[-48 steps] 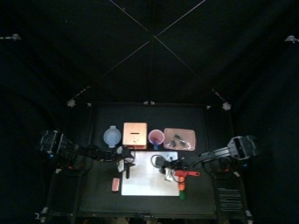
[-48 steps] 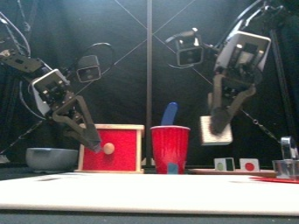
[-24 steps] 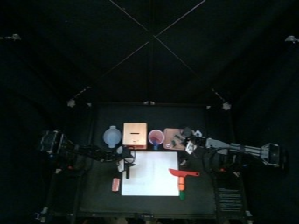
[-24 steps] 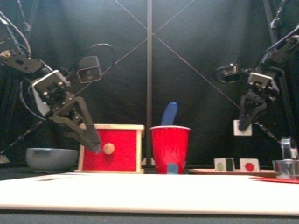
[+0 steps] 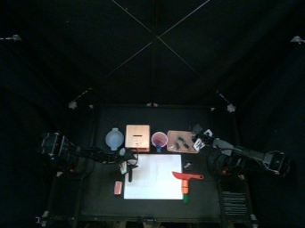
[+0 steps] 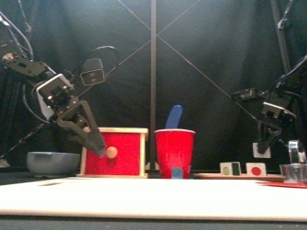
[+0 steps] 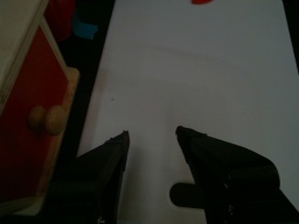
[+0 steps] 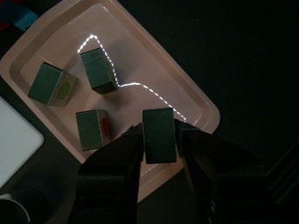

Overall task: Place sushi on board then cut the sushi with the knife then place the pieces on the plate
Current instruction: Place the 4 sushi pieces on the plate

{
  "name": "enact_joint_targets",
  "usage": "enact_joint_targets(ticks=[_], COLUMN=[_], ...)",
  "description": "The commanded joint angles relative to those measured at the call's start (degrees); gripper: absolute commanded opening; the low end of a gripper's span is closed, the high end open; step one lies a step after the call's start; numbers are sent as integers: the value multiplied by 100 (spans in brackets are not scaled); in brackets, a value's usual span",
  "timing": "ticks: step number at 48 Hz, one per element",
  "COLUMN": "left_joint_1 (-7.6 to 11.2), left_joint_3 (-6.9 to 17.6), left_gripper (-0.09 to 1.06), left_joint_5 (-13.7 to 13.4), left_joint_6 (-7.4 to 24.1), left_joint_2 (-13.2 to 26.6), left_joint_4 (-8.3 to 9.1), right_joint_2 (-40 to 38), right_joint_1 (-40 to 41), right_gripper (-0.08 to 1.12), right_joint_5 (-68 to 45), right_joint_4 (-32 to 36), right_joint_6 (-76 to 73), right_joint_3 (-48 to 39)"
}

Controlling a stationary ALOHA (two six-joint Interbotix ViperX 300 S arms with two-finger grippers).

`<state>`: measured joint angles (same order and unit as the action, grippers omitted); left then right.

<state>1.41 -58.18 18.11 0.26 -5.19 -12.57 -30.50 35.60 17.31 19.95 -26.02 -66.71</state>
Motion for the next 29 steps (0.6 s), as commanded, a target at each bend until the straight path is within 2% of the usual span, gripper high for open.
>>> enact_joint_targets(ticks=[1, 16, 29], left_joint_1=[-26, -18, -26], left_joint_3=[97, 70, 88], left_gripper=[84, 84, 84], left_joint_5=[18, 0, -246], left_joint_6=[-18, -9, -9], left_joint_2=[-149, -176, -176], left_joint_4=[9, -18, -26], right_joint_2=[18, -369, -686], right_joint_1=[-18, -167, -536], right_gripper=[82, 82, 82], right_joint_5=[-70, -70, -44], right_joint_4=[9, -62, -193], right_joint_6=[0, -35, -44], right_joint_3=[70, 193, 185])
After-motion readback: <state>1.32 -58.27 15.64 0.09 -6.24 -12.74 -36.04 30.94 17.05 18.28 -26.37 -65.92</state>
